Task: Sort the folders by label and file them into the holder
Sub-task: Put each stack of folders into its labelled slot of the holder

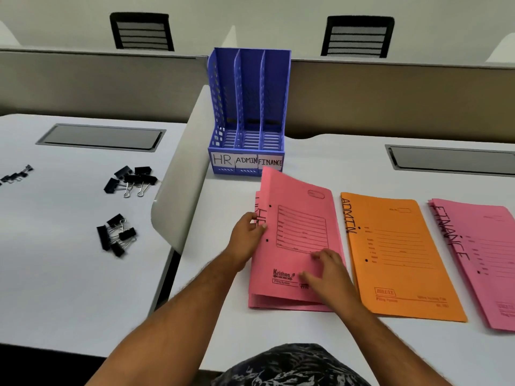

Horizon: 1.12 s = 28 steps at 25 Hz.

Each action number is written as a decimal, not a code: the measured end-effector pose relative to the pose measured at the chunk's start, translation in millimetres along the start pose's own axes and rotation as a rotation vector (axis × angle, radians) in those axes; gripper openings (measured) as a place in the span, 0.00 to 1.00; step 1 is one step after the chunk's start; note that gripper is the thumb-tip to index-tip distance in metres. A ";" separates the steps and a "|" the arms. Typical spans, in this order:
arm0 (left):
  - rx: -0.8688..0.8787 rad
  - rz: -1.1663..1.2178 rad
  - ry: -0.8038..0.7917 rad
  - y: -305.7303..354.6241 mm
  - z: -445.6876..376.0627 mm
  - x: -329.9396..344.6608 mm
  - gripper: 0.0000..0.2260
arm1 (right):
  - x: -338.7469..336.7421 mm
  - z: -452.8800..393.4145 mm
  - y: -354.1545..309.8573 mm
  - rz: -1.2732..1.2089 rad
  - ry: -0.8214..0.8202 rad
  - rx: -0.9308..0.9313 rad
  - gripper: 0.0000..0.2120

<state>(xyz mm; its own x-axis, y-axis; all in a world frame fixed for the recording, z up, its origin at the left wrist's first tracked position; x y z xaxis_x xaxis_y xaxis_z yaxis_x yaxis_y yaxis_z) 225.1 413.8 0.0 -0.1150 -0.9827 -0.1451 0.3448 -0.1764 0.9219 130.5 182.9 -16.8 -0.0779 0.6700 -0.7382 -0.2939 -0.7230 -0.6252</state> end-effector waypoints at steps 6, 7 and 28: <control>0.497 -0.037 0.183 86.5 29.0 -25.0 0.05 | -19.2 -0.1 -75.3 -0.214 0.093 -0.274 0.35; 0.585 -0.048 0.230 104.2 36.9 -31.5 0.06 | -21.6 -1.8 -93.1 -0.227 0.089 -0.324 0.37; 0.867 -0.088 0.859 249.6 -12.5 -181.6 0.07 | -11.5 -143.4 -340.2 -0.108 0.218 -0.625 0.37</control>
<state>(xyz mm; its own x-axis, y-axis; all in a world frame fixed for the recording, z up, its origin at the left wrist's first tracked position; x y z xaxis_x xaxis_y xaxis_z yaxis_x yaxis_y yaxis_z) 343.7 547.6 252.0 0.6593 -0.7444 -0.1063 -0.4058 -0.4711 0.7832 368.1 397.0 168.1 0.1346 0.7420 -0.6567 0.3231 -0.6594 -0.6788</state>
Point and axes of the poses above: each hand's wrist, its own z-axis away from the middle knuckle, its own x-axis out of the palm, y = z × x, the point moved 8 cm from there along -z, towards the middle knuckle, and after that the axes turned 1 degree about y, right-handed, at the moved point
